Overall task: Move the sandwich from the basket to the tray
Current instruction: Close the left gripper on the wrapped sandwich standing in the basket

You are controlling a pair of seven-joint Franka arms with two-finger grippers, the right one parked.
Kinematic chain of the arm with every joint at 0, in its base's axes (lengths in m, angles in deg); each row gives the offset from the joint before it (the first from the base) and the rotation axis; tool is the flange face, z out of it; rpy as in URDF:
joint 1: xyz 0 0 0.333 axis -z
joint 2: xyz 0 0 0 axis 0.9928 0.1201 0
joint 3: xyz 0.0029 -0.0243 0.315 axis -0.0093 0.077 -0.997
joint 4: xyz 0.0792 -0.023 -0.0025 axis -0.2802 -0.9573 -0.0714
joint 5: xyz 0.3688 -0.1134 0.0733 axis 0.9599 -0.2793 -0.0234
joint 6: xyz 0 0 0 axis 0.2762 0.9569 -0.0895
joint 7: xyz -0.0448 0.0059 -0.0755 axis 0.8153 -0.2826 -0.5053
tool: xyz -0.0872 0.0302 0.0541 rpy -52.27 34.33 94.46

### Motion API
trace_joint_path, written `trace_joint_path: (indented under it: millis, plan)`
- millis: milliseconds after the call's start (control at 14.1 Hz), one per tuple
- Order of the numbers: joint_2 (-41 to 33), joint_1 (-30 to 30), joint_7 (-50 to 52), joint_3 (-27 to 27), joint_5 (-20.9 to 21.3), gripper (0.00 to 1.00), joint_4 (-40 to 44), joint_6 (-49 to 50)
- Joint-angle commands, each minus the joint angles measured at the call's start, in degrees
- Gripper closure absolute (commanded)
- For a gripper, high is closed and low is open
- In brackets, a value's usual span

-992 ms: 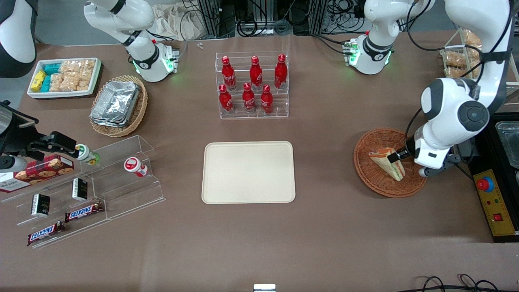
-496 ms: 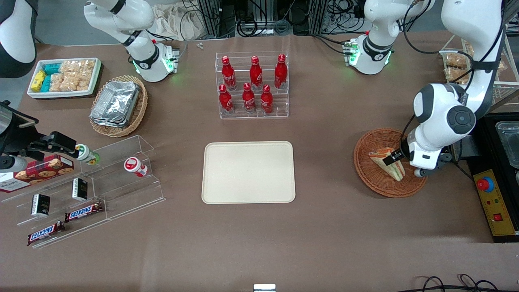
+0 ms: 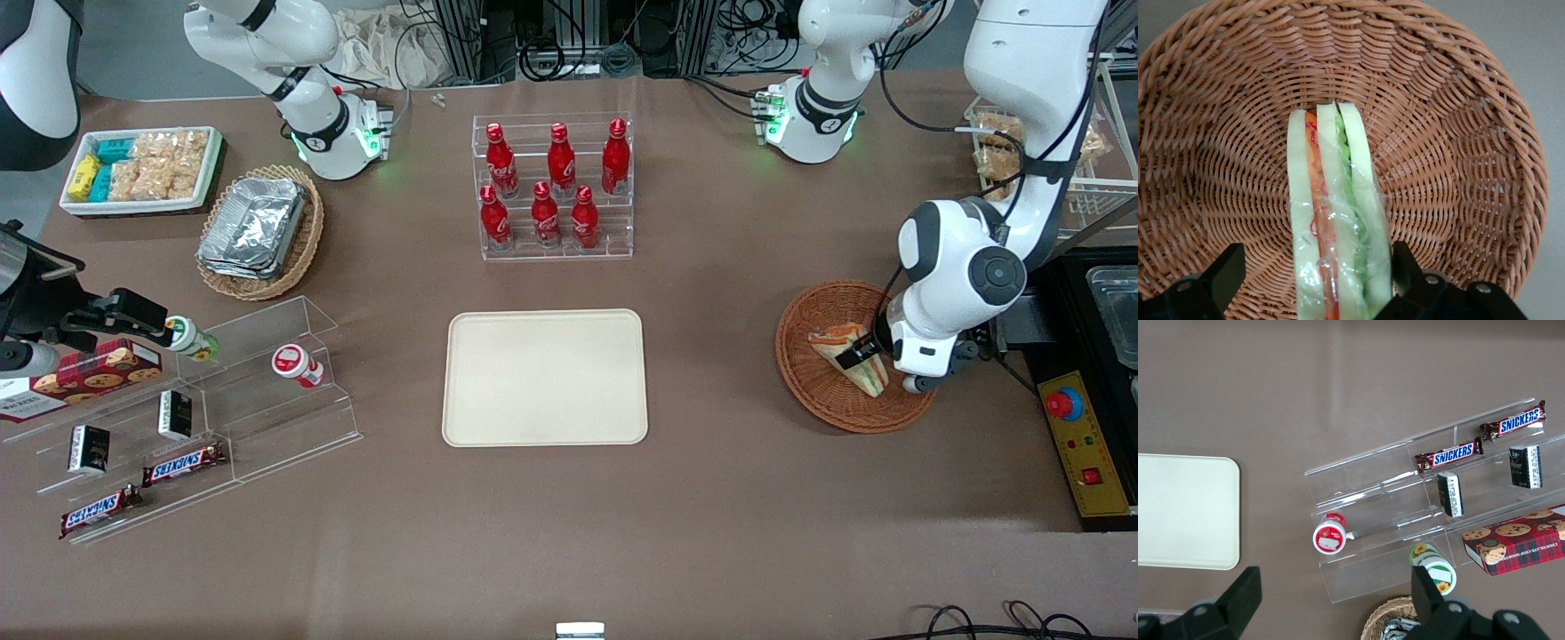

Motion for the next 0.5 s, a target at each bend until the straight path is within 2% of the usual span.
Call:
trace_joint_path:
  millis: [0, 283, 425]
  plan:
    - [-1.07, -0.23, 3.22, 0.25, -0.17, 0.21, -1.34, -1.50]
    - [-1.59, 0.48, 7.72, 0.34, 0.36, 0.72, -0.99, -0.89]
    - [-3.08, 0.48, 7.73, 0.60, 0.45, 0.88, -0.64, 1.74]
